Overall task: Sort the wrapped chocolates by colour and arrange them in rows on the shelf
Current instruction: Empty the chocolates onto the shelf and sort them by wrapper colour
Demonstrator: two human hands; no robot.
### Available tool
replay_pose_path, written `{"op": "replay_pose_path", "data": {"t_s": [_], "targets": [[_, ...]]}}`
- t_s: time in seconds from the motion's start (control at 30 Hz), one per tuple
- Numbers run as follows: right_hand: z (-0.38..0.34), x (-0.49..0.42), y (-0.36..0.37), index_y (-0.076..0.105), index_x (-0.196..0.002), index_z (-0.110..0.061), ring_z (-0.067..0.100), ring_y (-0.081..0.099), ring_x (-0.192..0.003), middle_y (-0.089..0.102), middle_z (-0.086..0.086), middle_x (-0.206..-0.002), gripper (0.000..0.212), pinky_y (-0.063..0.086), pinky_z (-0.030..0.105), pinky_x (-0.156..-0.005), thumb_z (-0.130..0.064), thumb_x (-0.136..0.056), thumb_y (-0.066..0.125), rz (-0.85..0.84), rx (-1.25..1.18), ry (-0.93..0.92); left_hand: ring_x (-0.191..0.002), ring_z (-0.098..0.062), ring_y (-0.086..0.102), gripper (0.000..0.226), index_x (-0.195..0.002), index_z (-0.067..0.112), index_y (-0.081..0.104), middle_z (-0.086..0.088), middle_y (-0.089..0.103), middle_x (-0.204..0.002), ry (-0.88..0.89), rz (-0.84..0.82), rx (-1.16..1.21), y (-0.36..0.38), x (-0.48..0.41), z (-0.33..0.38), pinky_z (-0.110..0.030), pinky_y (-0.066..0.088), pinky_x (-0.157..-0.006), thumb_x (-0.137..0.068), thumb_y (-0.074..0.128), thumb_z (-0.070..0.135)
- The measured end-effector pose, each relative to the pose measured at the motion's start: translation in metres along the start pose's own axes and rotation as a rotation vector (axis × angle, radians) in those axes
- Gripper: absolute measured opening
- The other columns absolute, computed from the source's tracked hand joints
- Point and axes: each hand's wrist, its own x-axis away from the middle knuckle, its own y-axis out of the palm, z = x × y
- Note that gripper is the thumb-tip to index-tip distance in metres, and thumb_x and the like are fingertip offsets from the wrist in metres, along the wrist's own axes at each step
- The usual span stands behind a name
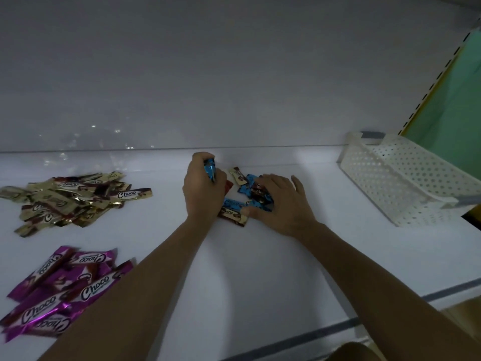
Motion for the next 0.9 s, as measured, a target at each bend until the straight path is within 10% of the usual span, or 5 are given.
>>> {"op": "replay_pose_path", "data": {"t_s": [0.23,0.43,0.67,0.9], "targets": [[0.001,0.002,-0.003,0.04,-0.142,-0.026,0.014,0.027,-0.14,0.039,-0.001,-0.148,0.103,-0.01,0.04,-0.117,-0.091,-0.068,0.009,0.099,0.054,-0.031,-0.068,-0.005,0.051,0.02,-0.107,0.017,0.05,0.01,0.052,-0.081,-0.135,0.133,0.098,-0.03,0.008,0.026,-0.008,0.039,-0.058,-0.091,0.054,0.005],[-0.04,0.006,-0.009,0.066,-0.11,-0.013,0.024,0.061,-0.093,0.066,0.003,-0.098,0.08,0.033,0.033,-0.094,-0.078,-0.085,0.025,0.443,-0.127,-0.28,-0.055,-0.004,0.051,0.021,-0.106,0.021,0.05,0.001,0.055,-0.082,-0.327,0.319,0.374,-0.089,0.013,0.048,-0.016,0.044,-0.051,-0.092,0.055,0.007],[-0.241,0.03,-0.009,0.056,-0.081,-0.018,0.017,0.059,-0.064,0.062,0.003,-0.071,0.015,0.051,0.034,-0.06,-0.028,-0.092,0.061,-0.114,-1.303,-0.209,-0.049,-0.008,0.05,0.021,-0.11,0.012,0.052,-0.003,0.053,-0.075,-0.456,0.531,0.728,-0.176,0.027,0.059,-0.019,0.047,-0.047,-0.093,0.055,0.002],[-0.314,0.056,0.002,0.055,-0.094,-0.005,0.013,0.058,-0.047,0.066,0.009,-0.073,0.021,0.047,0.021,-0.047,-0.019,-0.102,0.042,-0.419,-1.408,-0.177,-0.055,-0.009,0.053,0.026,-0.117,0.011,0.053,-0.008,0.059,-0.084,-0.378,0.49,0.514,-0.28,0.063,0.025,-0.02,0.045,-0.048,-0.093,0.062,0.013]]}}
